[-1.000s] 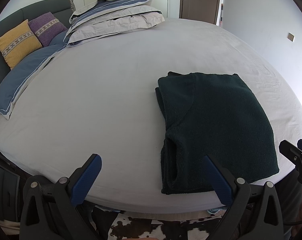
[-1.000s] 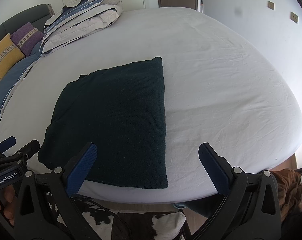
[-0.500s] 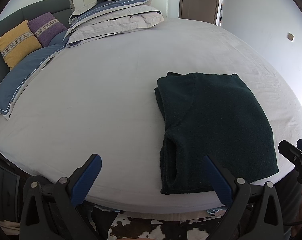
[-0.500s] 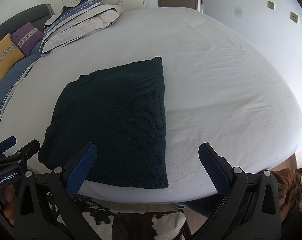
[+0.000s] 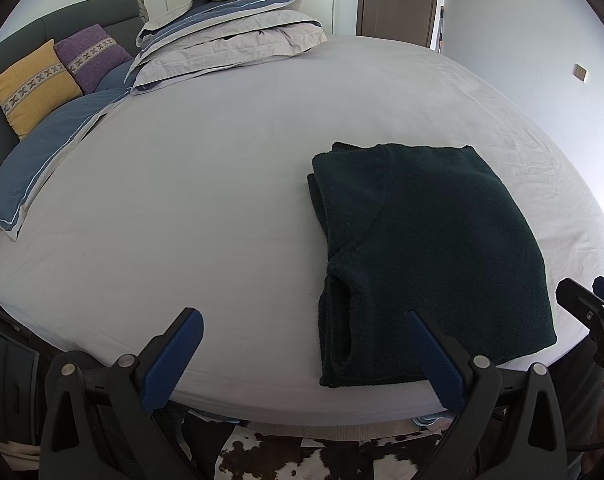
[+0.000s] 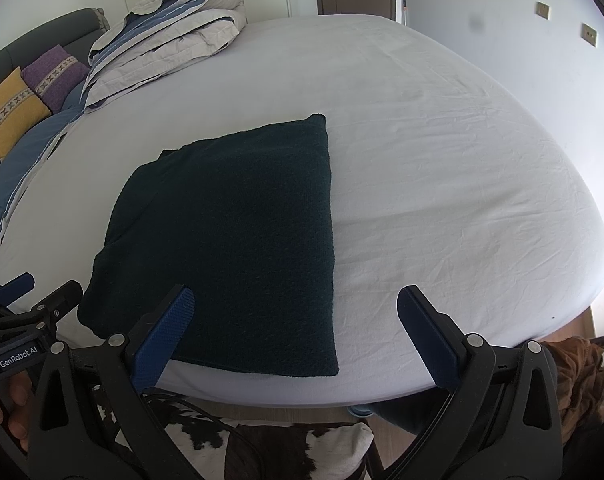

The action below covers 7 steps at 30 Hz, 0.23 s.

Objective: Fold small clothes

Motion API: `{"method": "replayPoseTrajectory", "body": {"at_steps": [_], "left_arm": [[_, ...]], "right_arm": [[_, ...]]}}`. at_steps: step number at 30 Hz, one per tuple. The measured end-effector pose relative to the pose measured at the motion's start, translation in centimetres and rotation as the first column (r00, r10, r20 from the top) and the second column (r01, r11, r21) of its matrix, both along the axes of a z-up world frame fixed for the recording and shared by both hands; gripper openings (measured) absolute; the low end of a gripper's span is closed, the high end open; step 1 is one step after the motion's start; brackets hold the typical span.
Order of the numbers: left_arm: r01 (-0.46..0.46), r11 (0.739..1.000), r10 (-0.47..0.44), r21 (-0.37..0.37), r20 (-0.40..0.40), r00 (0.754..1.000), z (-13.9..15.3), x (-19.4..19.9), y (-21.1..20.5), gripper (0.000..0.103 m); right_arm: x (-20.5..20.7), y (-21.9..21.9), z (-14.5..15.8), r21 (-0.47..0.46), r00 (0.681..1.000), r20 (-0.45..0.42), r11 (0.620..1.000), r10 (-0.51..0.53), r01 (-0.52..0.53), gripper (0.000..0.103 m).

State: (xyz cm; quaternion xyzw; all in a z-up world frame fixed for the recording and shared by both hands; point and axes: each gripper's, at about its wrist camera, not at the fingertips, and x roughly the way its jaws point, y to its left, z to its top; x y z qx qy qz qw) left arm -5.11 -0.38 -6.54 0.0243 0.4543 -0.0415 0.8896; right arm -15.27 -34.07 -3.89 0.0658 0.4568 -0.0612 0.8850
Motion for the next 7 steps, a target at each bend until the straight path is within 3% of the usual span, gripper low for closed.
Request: {"method": "replayPoseTrajectory", "body": {"at_steps": [7], "left_arm": [[0.004,1.000,-0.004,0.001,-0.001,1.000,0.05,0.15,0.19,0.103]], "right_arm": [[-0.03,0.09,-0.06,0.000,1.000,-0.001,1.000,0.002,-0.002,0.103]]}}
